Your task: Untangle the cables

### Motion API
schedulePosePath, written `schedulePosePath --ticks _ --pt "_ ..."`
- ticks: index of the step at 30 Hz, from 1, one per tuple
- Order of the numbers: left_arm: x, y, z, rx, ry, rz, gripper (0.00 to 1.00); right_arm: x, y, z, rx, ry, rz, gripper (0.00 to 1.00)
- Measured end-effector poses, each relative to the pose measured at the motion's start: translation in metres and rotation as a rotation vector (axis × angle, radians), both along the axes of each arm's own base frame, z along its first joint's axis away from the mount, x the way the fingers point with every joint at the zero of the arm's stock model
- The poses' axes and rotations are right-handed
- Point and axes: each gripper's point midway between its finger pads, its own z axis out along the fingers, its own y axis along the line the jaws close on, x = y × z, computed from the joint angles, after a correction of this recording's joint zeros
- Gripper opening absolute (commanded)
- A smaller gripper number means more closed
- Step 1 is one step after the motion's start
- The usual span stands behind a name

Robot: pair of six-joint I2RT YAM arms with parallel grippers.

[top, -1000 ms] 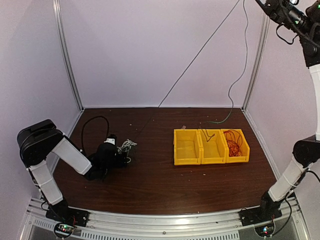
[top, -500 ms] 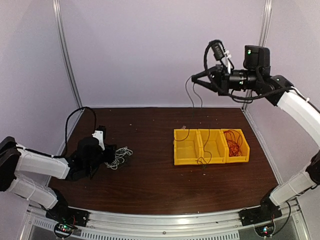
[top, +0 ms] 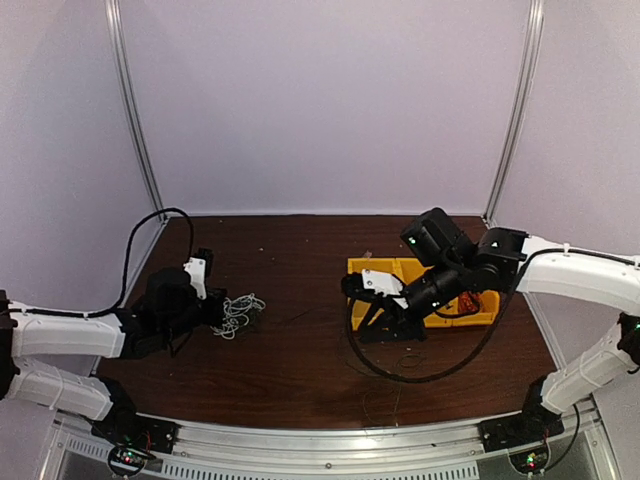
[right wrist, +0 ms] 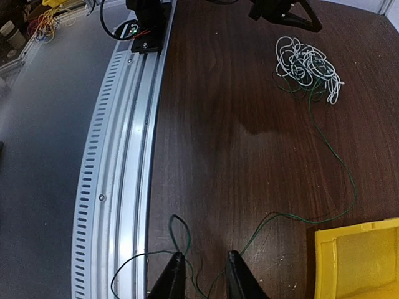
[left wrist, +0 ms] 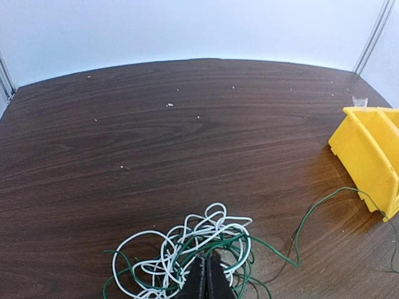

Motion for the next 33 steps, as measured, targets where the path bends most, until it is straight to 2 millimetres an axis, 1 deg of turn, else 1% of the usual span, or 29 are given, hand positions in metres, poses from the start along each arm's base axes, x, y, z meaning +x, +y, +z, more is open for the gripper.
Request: schedulePosePath --ticks 2,3,4,6,7,9,10,12,14,15,17,20,23,25,27,29,30,32,33 --pt "-0.001 -0.001 -0.007 0.009 0.023 -0.008 0.21 -0.004 0.003 -0.003 -0.009 -0.016 0.029 0.46" --pt "-0.001 -0.002 -0.012 0.017 0.037 -0.013 0.31 -0.002 0.003 -0.006 -0.02 -0.027 0.034 0.51" --pt "-0.001 -0.004 -0.016 0.024 0.054 -0.017 0.34 0.002 0.004 -0.011 -0.035 -0.034 0.032 0.54" --pt "0.001 -0.006 -0.026 0.036 0.095 -0.021 0.35 0.012 0.008 -0.021 -0.066 -0.038 0.026 0.55" --pt "0.002 -0.008 -0.029 0.039 0.11 -0.025 0.35 0.017 0.011 -0.025 -0.076 -0.037 0.027 0.54" --pt "0.005 -0.013 -0.034 0.037 0.136 -0.036 0.34 0.029 0.02 -0.029 -0.083 -0.036 0.017 0.52" --pt "0.007 -0.016 -0.035 0.03 0.149 -0.047 0.34 0.037 0.029 -0.028 -0.075 -0.035 0.004 0.53" --pt "0.01 -0.02 -0.037 0.016 0.17 -0.062 0.38 0.056 0.051 -0.023 -0.038 -0.039 -0.025 0.54" --pt "0.013 -0.02 -0.04 0.006 0.188 -0.067 0.41 0.071 0.073 -0.02 -0.001 -0.035 -0.042 0.55" --pt "0.013 -0.02 -0.042 0.001 0.196 -0.07 0.41 0.079 0.086 -0.019 0.019 -0.034 -0.047 0.55" --pt "0.013 -0.018 -0.045 -0.01 0.218 -0.073 0.42 0.094 0.111 -0.025 0.041 -0.028 -0.053 0.57" --pt "0.014 -0.016 -0.046 -0.039 0.238 -0.078 0.44 0.109 0.138 -0.045 0.046 -0.007 -0.064 0.58" --pt "0.016 -0.012 -0.047 -0.08 0.254 -0.088 0.47 0.124 0.161 -0.073 0.035 0.023 -0.088 0.58" --pt "0.017 -0.011 -0.051 -0.096 0.268 -0.096 0.47 0.133 0.172 -0.089 0.026 0.044 -0.102 0.6" --pt "0.017 -0.014 -0.056 -0.106 0.281 -0.112 0.45 0.139 0.181 -0.106 0.018 0.069 -0.114 0.6" --pt "0.015 -0.017 -0.064 -0.108 0.31 -0.128 0.43 0.144 0.19 -0.121 0.011 0.095 -0.125 0.59" --pt "0.014 -0.017 -0.069 -0.109 0.325 -0.134 0.42 0.146 0.193 -0.127 0.009 0.105 -0.129 0.58" --pt "0.013 -0.019 -0.075 -0.113 0.344 -0.146 0.39 0.148 0.198 -0.137 0.004 0.127 -0.139 0.51" --pt "0.013 -0.019 -0.076 -0.115 0.347 -0.149 0.38 0.149 0.199 -0.14 0.004 0.134 -0.141 0.5"
